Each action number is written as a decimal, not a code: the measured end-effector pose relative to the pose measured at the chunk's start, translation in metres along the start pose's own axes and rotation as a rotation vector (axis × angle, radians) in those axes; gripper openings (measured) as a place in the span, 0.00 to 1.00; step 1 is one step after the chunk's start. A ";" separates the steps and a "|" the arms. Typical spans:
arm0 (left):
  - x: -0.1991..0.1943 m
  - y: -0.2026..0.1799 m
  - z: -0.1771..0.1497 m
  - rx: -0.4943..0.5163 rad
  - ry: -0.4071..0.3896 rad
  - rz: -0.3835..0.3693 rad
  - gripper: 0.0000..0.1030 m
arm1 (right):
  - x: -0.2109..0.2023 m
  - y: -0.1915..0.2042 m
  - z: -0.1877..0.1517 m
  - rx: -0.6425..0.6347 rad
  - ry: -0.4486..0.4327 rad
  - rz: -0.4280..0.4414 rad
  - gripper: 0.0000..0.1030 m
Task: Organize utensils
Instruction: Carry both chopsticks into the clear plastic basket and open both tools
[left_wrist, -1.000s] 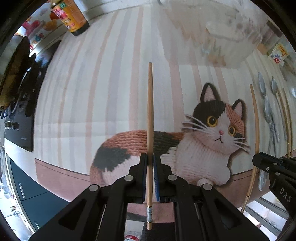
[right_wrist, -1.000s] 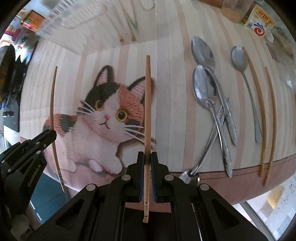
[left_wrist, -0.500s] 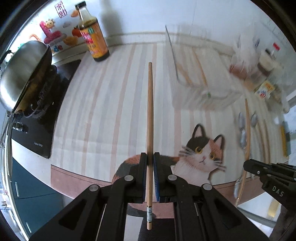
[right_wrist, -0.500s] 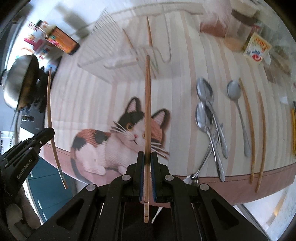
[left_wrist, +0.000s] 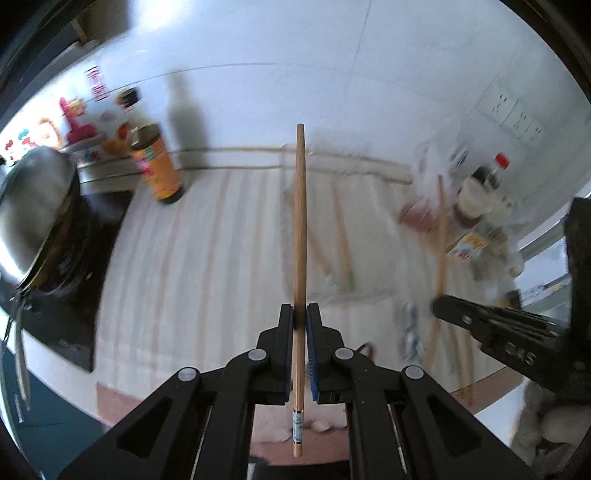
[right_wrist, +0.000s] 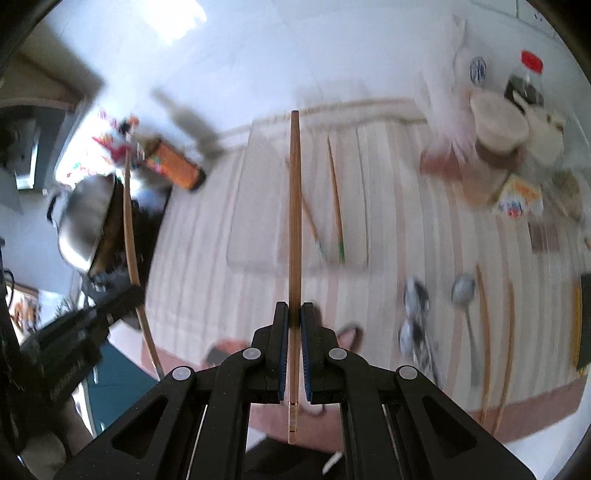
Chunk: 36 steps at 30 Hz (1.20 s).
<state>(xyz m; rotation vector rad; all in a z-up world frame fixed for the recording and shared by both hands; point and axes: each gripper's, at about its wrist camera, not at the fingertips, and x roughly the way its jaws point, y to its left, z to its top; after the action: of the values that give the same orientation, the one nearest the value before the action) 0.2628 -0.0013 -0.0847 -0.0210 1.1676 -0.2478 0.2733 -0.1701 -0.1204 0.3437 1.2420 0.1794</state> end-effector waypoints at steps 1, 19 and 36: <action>0.004 -0.003 0.009 0.004 0.002 -0.010 0.04 | 0.001 -0.001 0.014 0.000 -0.010 0.003 0.07; 0.157 -0.017 0.126 -0.049 0.248 -0.059 0.04 | 0.109 -0.040 0.149 0.059 0.086 -0.018 0.07; 0.128 0.003 0.108 -0.073 0.104 0.155 0.70 | 0.123 -0.032 0.130 -0.017 0.119 -0.065 0.45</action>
<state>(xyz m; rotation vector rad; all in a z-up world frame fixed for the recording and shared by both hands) 0.4096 -0.0363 -0.1586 0.0187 1.2751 -0.0701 0.4342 -0.1810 -0.2050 0.2807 1.3662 0.1566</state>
